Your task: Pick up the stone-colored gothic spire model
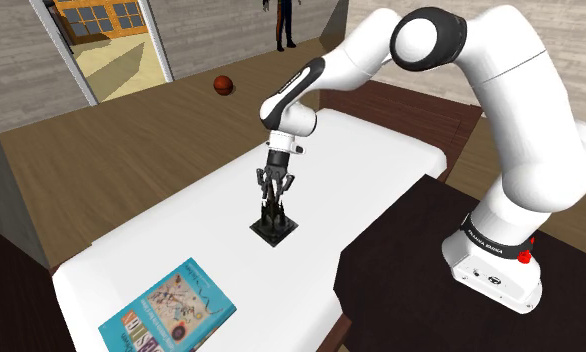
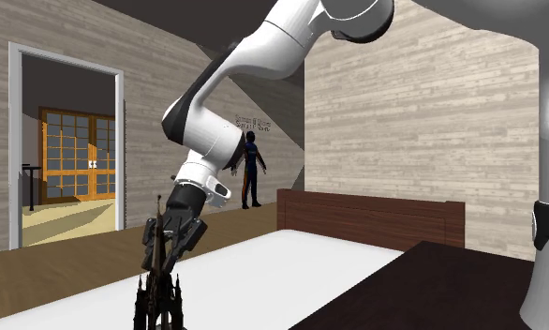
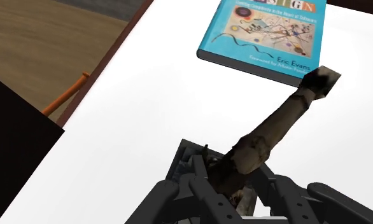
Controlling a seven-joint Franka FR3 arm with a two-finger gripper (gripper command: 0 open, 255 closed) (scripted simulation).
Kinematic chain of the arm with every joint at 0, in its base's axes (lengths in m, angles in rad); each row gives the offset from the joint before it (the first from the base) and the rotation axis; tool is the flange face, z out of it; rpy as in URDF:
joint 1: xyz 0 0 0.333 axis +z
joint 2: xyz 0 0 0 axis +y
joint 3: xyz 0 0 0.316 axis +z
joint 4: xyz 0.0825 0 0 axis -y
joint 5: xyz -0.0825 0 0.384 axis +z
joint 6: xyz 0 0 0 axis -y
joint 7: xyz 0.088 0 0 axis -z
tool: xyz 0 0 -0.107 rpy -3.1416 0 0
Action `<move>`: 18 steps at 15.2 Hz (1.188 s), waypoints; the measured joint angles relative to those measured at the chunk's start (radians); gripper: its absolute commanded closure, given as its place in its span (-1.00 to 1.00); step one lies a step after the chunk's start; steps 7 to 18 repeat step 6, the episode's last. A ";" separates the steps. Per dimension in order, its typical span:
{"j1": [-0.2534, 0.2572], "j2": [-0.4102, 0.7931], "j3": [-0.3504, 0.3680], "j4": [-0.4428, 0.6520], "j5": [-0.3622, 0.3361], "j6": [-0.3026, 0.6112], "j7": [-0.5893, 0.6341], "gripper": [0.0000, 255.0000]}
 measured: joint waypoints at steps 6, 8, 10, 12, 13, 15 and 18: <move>-0.006 -0.062 0.002 -0.020 -0.002 -0.036 0.023 1.00; -0.006 -0.062 0.002 -0.020 -0.002 -0.036 0.023 1.00; -0.006 -0.062 0.002 -0.020 -0.002 -0.036 0.023 1.00; -0.006 -0.062 0.002 -0.020 -0.002 -0.036 0.023 1.00; -0.006 -0.062 0.002 -0.020 -0.002 -0.036 0.023 1.00; -0.006 -0.062 0.002 -0.020 -0.002 -0.036 0.023 1.00; -0.006 -0.062 0.002 -0.020 -0.002 -0.036 0.023 1.00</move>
